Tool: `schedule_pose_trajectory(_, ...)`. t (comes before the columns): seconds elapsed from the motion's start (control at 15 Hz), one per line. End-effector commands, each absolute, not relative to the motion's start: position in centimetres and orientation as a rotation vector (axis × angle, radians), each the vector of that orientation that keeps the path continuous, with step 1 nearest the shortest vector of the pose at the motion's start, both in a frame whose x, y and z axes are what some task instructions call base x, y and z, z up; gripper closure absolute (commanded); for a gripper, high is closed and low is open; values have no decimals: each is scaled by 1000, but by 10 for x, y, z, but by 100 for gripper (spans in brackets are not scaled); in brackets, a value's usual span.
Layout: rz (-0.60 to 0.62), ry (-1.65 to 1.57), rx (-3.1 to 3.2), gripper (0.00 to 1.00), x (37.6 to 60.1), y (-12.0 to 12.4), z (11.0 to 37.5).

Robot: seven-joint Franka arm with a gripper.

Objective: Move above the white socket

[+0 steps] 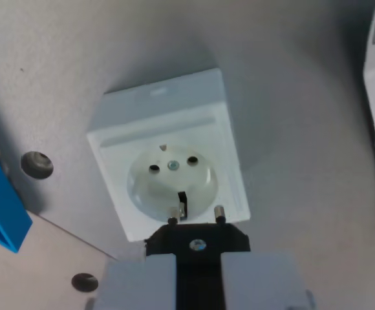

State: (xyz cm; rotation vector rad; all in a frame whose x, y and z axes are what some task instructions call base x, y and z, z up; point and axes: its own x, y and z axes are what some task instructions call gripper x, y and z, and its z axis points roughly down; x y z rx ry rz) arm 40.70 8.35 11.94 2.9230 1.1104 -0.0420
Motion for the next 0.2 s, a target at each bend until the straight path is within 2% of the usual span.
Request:
schedule_pose_trajectory(0.07, 113, 1228, 2806, 100, 400, 85, 111)
schedule_pose_trajectory(0.2, 116, 1220, 2811, 100, 398, 86, 109)
